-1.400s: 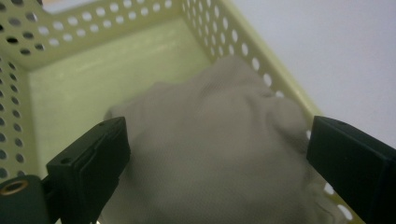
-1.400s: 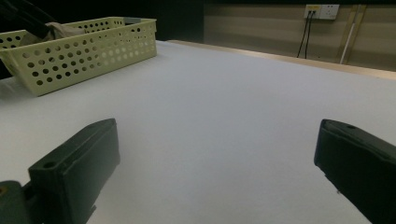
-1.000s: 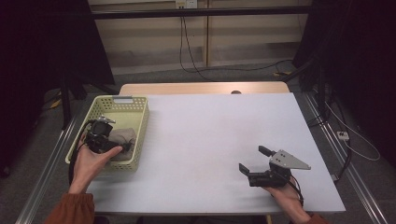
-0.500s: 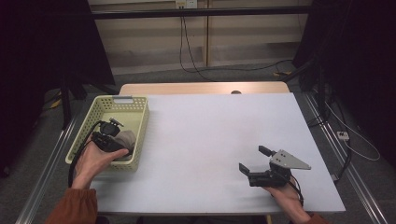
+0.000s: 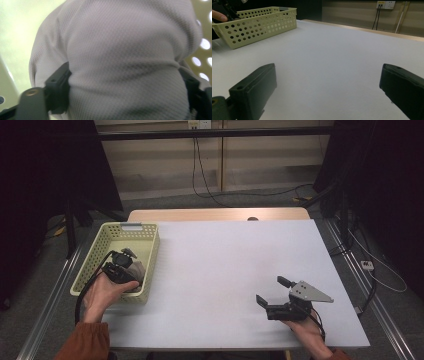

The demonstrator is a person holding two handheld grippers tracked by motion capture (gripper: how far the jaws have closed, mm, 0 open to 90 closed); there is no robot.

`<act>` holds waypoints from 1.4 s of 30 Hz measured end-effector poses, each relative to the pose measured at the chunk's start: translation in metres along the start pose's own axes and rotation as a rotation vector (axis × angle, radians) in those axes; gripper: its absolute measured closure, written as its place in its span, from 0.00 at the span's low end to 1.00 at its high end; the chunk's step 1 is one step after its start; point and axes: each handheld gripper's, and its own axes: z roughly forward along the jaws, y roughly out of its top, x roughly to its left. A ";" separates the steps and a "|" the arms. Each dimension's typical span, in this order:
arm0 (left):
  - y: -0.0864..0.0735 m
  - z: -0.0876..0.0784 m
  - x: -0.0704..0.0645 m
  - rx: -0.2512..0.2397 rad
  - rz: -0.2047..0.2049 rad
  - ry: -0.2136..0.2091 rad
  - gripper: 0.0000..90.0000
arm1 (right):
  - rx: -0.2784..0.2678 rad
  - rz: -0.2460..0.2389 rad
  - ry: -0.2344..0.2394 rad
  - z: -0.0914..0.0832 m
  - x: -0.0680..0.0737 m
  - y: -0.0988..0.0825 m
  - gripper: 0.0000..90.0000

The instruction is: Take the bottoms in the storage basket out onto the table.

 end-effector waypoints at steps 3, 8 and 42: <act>-0.001 -0.003 0.001 -0.013 0.018 0.004 0.32 | -0.005 0.002 -0.004 0.000 0.000 0.000 0.01; -0.006 -0.005 0.003 -0.073 0.003 -0.011 0.38 | -0.005 0.001 -0.006 0.000 -0.001 0.000 0.01; -0.031 -0.042 0.023 -0.490 -0.043 -0.085 0.49 | -0.008 0.013 -0.012 0.000 0.000 0.001 0.01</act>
